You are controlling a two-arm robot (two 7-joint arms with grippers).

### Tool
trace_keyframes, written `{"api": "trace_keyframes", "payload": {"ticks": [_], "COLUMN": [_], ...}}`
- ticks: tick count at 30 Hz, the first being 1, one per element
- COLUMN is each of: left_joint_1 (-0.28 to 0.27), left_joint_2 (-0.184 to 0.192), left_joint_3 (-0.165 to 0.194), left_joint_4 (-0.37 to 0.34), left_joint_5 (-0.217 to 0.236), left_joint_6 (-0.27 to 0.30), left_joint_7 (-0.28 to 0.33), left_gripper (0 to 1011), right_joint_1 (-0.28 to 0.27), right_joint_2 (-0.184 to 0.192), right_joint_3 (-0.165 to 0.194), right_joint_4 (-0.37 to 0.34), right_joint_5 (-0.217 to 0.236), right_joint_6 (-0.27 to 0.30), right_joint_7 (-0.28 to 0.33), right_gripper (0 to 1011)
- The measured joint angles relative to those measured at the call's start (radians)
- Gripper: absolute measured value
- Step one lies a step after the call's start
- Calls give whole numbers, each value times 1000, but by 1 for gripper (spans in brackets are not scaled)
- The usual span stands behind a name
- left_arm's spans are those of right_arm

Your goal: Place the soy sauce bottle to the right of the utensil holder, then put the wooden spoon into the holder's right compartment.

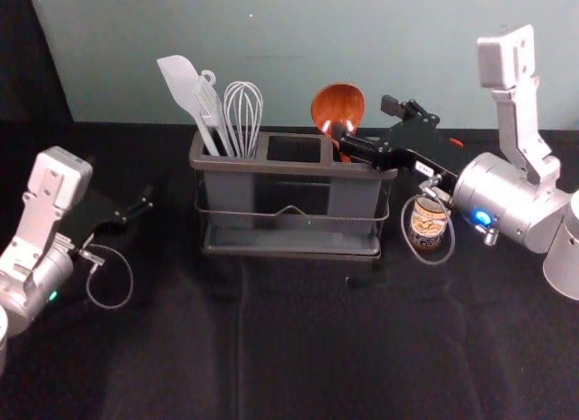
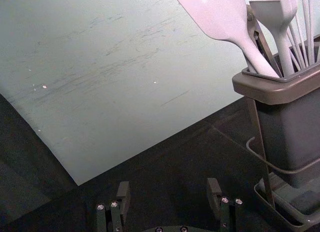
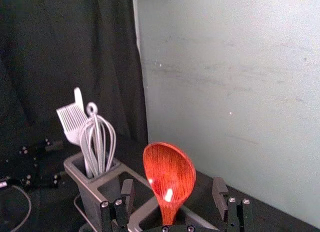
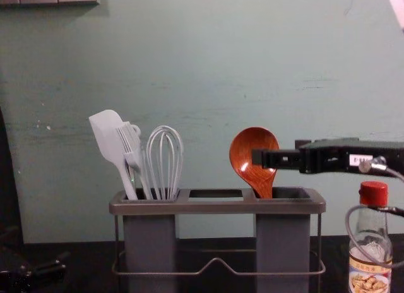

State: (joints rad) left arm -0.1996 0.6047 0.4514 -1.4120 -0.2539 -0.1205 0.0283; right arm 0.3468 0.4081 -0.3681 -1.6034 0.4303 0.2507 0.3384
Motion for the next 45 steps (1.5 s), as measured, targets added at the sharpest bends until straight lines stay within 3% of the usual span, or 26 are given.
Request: {"api": "trace_keyframes", "payload": {"ticks": [11, 20, 26, 39, 45], "left_joint_1": [0, 0, 0, 0, 0], "left_joint_2": [0, 0, 0, 0, 0], "left_joint_3": [0, 0, 0, 0, 0], "left_joint_4": [0, 0, 0, 0, 0], "left_joint_5": [0, 0, 0, 0, 0], "left_joint_6": [0, 0, 0, 0, 0], "left_joint_7": [0, 0, 0, 0, 0], "left_gripper": [1005, 1005, 1005, 1005, 1005], "right_joint_1": [-82, -252, -390, -553, -568], "right_joint_2": [5, 21, 22, -12, -29], "right_joint_3": [59, 158, 224, 307, 309], "right_joint_4": [-120, -269, -337, -333, -296], "right_joint_5": [-1, -34, -82, -141, -139], "right_joint_6": [-15, -81, -178, -353, -368], "right_joint_7": [-74, -160, -203, -231, -212], "right_gripper": [1003, 1003, 1003, 1003, 1003]}}
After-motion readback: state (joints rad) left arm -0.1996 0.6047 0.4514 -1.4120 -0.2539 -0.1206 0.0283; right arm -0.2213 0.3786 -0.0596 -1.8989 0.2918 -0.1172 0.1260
